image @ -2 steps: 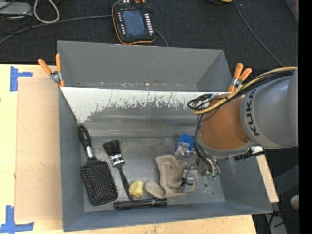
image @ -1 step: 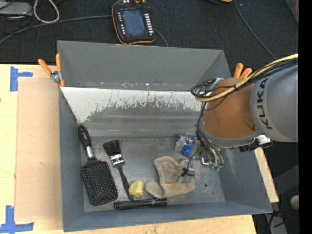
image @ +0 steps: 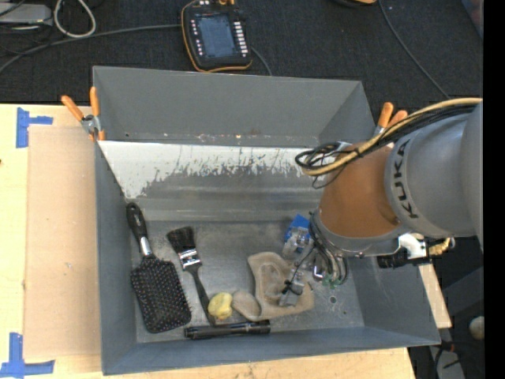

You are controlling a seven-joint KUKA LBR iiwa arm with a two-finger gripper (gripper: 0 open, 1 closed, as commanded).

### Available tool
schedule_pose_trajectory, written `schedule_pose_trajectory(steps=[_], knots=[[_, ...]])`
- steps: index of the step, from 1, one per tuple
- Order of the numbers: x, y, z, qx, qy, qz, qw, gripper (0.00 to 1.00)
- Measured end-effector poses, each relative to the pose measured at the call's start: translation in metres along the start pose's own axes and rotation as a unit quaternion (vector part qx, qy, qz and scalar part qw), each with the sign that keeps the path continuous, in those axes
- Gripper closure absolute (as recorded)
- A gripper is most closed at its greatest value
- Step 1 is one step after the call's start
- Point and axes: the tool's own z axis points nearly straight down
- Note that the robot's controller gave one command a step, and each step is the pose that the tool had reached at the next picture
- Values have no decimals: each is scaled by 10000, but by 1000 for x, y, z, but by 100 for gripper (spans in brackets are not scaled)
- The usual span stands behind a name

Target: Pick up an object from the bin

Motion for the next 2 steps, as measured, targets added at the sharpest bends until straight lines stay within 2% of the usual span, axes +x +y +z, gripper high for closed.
schedule_pose_trajectory(steps=[1,2], knots=[[-6,-2,29,-28,-77,-815,9966,0],[-13,1,28,12,55,-75,10000,100]])
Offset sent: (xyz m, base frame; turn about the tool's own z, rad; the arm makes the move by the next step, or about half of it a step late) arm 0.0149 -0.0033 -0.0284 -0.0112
